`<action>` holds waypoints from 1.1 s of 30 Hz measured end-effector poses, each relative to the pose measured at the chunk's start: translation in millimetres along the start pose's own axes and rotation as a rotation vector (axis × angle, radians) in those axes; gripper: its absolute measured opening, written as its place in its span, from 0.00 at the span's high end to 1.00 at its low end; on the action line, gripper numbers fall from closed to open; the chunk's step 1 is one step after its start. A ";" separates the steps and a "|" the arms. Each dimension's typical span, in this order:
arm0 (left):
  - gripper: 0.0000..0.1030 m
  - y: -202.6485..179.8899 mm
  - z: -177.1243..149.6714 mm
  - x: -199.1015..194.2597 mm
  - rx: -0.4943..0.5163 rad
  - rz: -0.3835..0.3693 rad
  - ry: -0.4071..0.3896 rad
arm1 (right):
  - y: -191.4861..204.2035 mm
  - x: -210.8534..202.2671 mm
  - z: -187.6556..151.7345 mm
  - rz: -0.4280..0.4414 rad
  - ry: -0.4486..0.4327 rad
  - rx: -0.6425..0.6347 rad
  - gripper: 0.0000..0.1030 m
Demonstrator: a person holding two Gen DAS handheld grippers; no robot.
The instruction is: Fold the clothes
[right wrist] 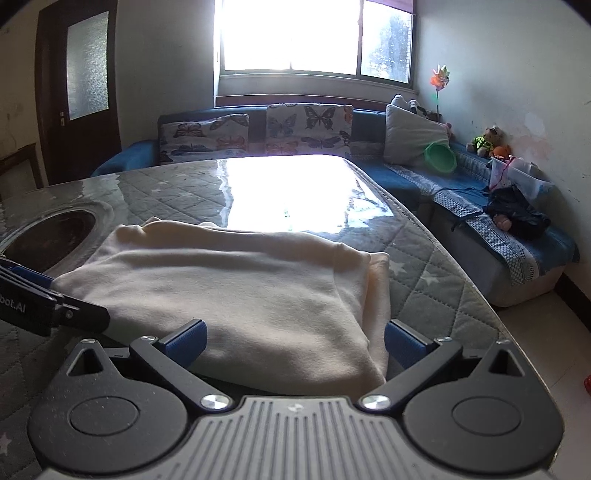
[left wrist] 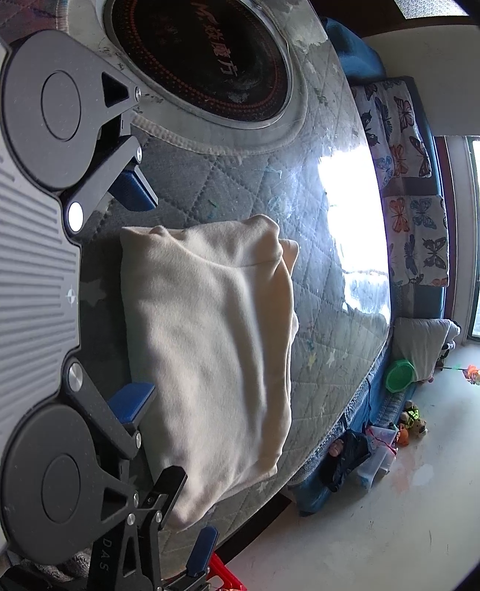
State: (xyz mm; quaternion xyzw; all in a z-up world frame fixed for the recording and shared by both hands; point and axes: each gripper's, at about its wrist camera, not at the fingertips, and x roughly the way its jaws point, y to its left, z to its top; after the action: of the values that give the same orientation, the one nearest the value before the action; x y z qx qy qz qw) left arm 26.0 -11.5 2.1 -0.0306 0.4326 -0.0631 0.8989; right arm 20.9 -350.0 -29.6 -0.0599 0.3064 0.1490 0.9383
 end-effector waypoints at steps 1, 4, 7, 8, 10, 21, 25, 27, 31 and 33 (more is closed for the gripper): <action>0.00 -0.9 -0.7 -1.2 0.003 0.000 -0.002 | 0.0 -1.2 0.2 0.002 0.000 0.001 0.00; 0.00 -2.8 -2.8 -4.0 0.009 0.000 -0.004 | -1.0 -5.2 -0.2 0.007 0.001 0.006 0.00; 0.00 -4.3 -5.7 -5.9 0.012 0.003 -0.001 | -0.4 -9.7 -1.4 0.007 0.002 0.005 0.00; 0.00 -4.7 -6.8 -6.3 0.013 0.003 0.001 | -0.3 -10.9 -1.8 0.007 0.003 0.006 0.00; 0.00 -5.6 -9.5 -7.2 0.016 0.004 0.006 | 0.2 -12.4 -3.0 0.009 0.006 0.007 0.00; 0.00 -10.5 -19.8 -14.6 0.035 0.003 0.005 | 1.3 -21.9 -7.5 0.009 0.015 0.013 0.00; 0.00 -10.9 -19.5 -15.4 0.036 0.004 0.004 | 0.0 -21.5 -5.5 0.008 0.014 0.009 0.00; 0.00 -10.3 -17.6 -16.4 0.035 0.004 -0.003 | -1.9 -18.6 -2.0 0.010 0.018 0.010 0.00; 0.00 -8.9 -8.7 -18.6 0.035 0.004 -0.026 | -5.9 -9.3 12.2 0.003 0.017 -0.015 0.00; 0.00 -7.6 -2.5 -19.0 0.031 0.001 -0.038 | -7.5 -3.2 22.2 -0.002 0.012 -0.033 0.00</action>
State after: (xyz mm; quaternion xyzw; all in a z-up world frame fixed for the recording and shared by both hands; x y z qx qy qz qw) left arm 11.7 -16.4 16.1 -0.0176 0.4142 -0.0685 0.9074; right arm 33.2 -353.4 -9.7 -0.0763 0.3094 0.1527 0.9355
